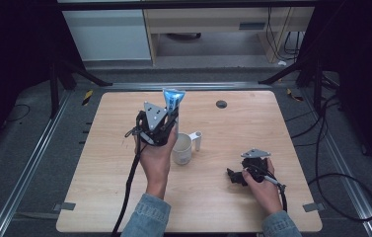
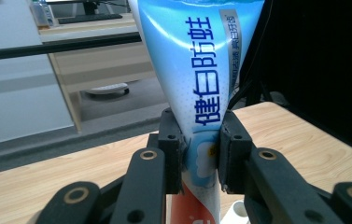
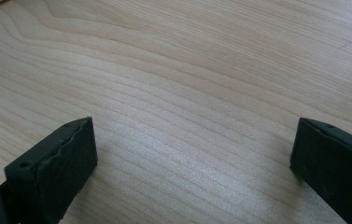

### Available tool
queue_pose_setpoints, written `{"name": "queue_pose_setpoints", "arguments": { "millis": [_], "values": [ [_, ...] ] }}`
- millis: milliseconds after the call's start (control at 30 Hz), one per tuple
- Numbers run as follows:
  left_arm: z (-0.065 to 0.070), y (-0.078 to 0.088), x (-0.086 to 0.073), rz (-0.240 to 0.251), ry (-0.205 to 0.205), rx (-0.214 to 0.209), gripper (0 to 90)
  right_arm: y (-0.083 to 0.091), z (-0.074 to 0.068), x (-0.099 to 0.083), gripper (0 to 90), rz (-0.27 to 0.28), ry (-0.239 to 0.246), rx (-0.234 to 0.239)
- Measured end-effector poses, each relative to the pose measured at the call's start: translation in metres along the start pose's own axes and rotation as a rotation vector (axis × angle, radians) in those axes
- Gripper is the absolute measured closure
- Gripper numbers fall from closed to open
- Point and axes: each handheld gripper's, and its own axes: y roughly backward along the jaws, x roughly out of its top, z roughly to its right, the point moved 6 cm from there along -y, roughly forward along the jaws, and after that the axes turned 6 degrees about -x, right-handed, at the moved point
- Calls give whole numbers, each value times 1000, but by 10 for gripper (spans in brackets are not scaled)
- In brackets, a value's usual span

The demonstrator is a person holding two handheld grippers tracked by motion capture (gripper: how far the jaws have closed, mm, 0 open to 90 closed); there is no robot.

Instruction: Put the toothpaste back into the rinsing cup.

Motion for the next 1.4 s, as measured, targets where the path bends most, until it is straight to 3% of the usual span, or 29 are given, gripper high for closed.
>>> {"name": "queue_pose_setpoints", "arguments": {
  "millis": [633, 1400],
  "values": [
    [4, -16, -22, 10, 28, -12, 739, 0, 0, 0, 8, 0, 0, 0],
    [10, -24, -39, 18, 7, -25, 738, 0, 0, 0, 8, -1, -2, 0]
  ]
}}
